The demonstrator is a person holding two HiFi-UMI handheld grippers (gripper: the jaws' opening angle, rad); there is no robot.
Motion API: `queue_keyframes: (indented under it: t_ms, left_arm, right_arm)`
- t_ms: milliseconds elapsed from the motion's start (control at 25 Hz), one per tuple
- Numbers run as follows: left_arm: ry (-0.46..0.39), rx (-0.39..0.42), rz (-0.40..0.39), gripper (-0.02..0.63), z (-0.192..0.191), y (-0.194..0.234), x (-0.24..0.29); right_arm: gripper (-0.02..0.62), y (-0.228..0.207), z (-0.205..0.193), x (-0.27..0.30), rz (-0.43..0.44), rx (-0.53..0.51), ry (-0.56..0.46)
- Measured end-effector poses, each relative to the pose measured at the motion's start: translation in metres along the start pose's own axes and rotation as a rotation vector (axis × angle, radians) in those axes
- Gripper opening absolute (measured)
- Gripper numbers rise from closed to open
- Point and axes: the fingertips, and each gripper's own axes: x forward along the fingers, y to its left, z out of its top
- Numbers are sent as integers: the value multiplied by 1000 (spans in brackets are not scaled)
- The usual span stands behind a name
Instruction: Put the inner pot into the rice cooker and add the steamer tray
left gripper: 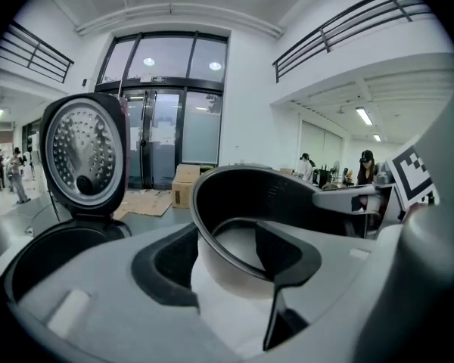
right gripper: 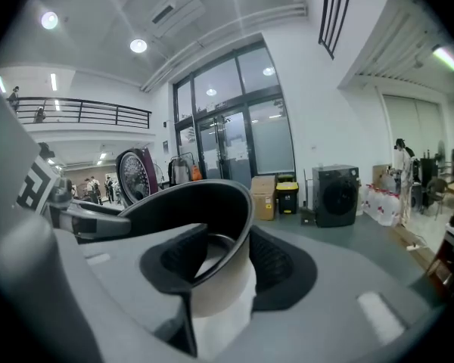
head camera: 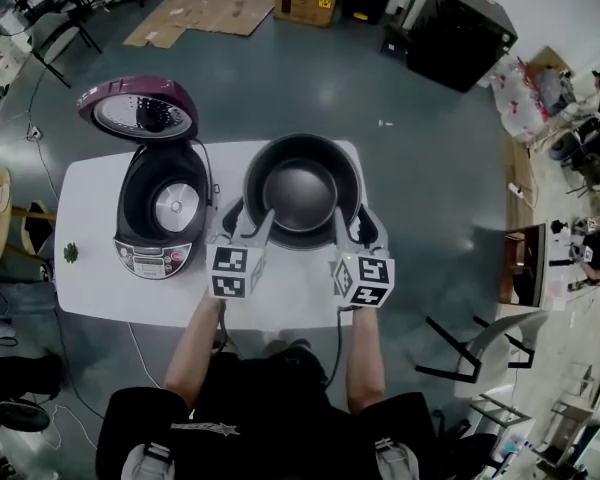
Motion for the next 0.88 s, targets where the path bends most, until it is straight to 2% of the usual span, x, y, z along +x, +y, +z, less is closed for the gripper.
queue_keyframes:
  t_ms: [400,880]
  left_arm:
    - [-63,11,17,249,25,24,-60]
    - [-100,-20,105,249,34,105,-121]
  right_arm:
    - [166,53,34,-31,7,-21,-58]
    - [164,149,63,-11,98,-55,-97]
